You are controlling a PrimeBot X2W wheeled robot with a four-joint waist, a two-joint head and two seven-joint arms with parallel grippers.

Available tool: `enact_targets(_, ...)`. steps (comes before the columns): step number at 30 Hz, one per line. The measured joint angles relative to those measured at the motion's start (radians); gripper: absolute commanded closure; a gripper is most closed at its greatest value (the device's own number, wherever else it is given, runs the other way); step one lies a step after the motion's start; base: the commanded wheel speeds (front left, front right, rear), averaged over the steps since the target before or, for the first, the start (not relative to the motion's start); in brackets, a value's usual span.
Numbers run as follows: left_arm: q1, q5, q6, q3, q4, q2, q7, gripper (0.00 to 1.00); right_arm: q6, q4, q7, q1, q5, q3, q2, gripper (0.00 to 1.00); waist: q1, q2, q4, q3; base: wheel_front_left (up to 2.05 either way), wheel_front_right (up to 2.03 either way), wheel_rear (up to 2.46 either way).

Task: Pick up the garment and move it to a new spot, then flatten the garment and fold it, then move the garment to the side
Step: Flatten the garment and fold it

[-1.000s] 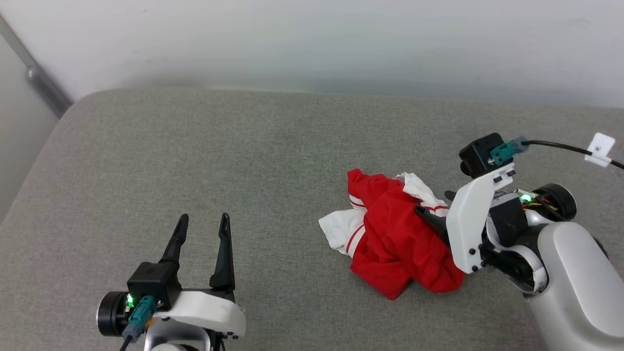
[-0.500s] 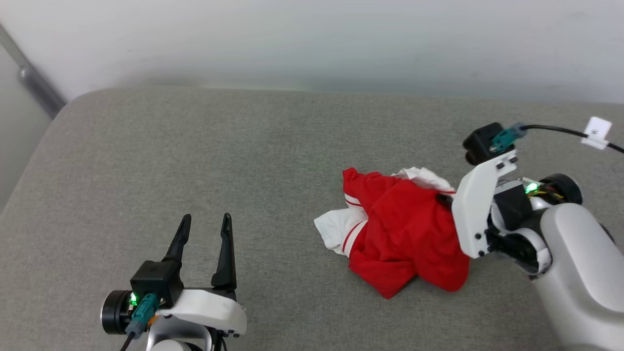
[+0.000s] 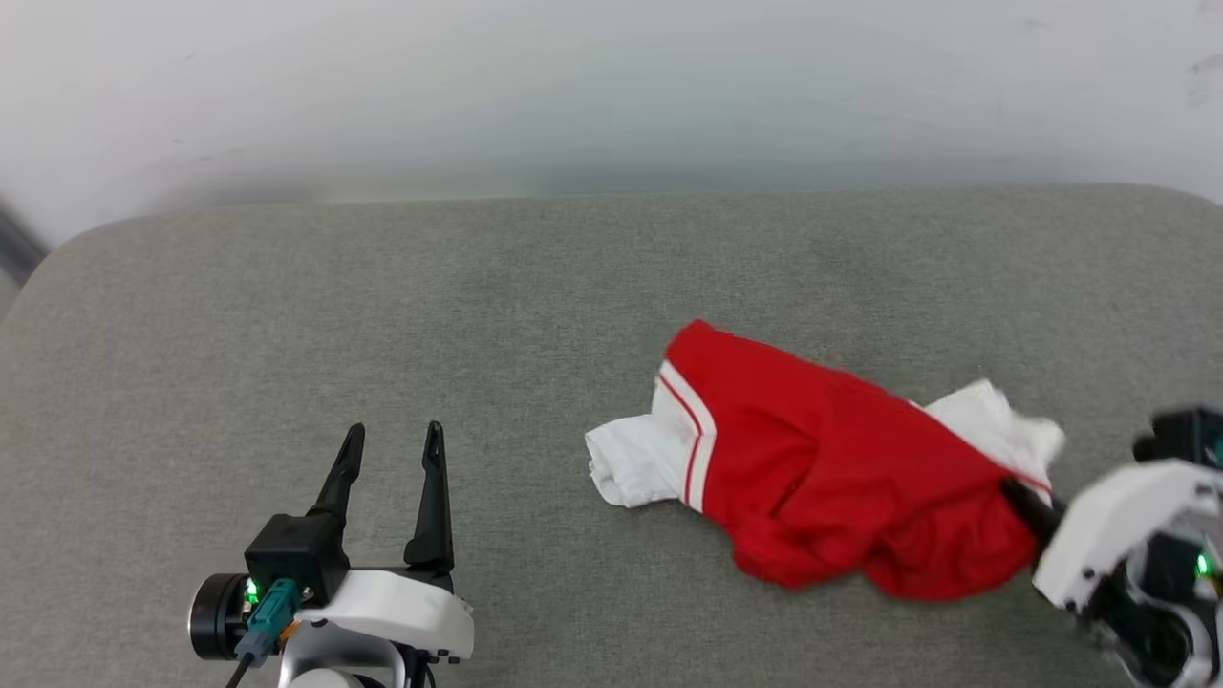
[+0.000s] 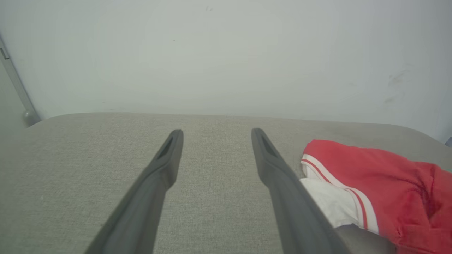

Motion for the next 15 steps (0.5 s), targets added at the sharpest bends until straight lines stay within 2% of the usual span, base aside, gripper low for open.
enact_targets(4, 0.000, -0.004, -0.002, -0.002, 0.003, 0.003, 0.000, 0.00, 0.000, 0.021, -0.043, 0.100, 0.019, -0.134, 0.054, 1.00, 0.0000, 0.0000, -0.012, 0.001, 0.00, 0.00, 0.00)
enact_targets(7, 0.000, -0.006, -0.005, -0.006, 0.006, 0.004, 0.001, 0.00, 0.000, 0.059, -0.075, 0.157, 0.032, -0.191, 0.064, 1.00, 0.0000, 0.0000, -0.011, -0.003, 0.00, 0.00, 0.00)
enact_targets(8, 0.000, -0.006, -0.005, -0.007, 0.008, 0.004, 0.002, 0.00, 0.000, 0.073, -0.084, 0.175, 0.033, -0.195, 0.065, 0.94, 0.0000, 0.0000, -0.010, -0.005, 0.00, 0.00, 0.00)
enact_targets(9, 0.000, -0.007, -0.005, -0.008, 0.010, 0.004, 0.002, 0.00, 0.000, 0.085, -0.093, 0.190, 0.037, -0.193, 0.066, 0.60, 0.0000, 0.0000, -0.009, -0.007, 0.00, 0.00, 0.00)
enact_targets(10, 0.000, -0.007, -0.005, -0.008, 0.012, 0.005, 0.002, 0.00, 0.000, 0.101, -0.105, 0.200, 0.059, -0.185, 0.066, 0.00, 0.0000, 0.0000, -0.008, -0.009, 0.00, 0.00, 0.00)
enact_targets(15, 0.007, -0.015, -0.006, -0.009, 0.022, 0.008, 0.004, 0.00, 0.000, 0.082, -0.249, 0.214, 0.018, -0.135, 0.069, 0.00, 0.0000, 0.0000, -0.005, -0.019, 0.00, 0.00, 0.00)
